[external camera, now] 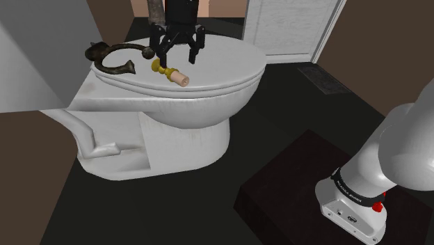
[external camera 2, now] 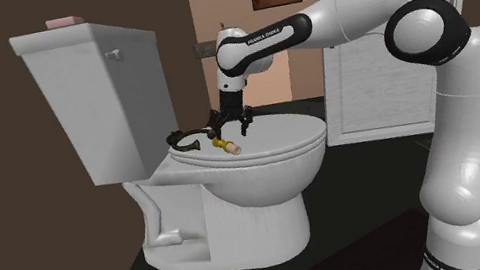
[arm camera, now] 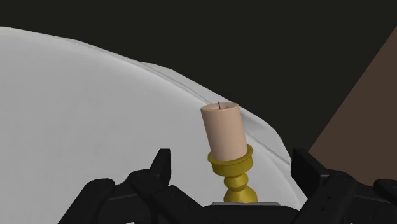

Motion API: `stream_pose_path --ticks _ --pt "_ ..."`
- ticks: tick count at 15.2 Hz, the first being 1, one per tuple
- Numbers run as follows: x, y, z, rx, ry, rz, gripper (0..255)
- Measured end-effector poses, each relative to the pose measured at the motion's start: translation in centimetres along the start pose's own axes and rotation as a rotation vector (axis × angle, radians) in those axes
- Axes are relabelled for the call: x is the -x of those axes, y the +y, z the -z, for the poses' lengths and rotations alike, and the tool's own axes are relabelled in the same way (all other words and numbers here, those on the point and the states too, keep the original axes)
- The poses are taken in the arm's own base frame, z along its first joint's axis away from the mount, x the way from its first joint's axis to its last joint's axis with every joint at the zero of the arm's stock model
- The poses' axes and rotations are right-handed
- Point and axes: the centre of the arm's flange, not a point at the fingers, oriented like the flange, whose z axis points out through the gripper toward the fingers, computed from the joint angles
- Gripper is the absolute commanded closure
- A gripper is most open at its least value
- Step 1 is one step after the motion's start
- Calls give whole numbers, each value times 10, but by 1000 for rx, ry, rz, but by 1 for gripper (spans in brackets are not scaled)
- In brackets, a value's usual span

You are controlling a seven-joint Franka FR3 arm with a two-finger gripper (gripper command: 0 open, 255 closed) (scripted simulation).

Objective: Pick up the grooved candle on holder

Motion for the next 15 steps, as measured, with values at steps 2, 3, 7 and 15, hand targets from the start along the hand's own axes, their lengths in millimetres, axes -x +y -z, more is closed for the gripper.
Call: stream_pose_path --ticks 2,3,7,15 --pt "-4 -5 -8 -3 -1 1 0" --pt "-6 -6 -14 -4 -1 1 0" --pt "-6 -4 -34 -5 -1 1 0" --pt "-6 -2 -41 -5 3 0 255"
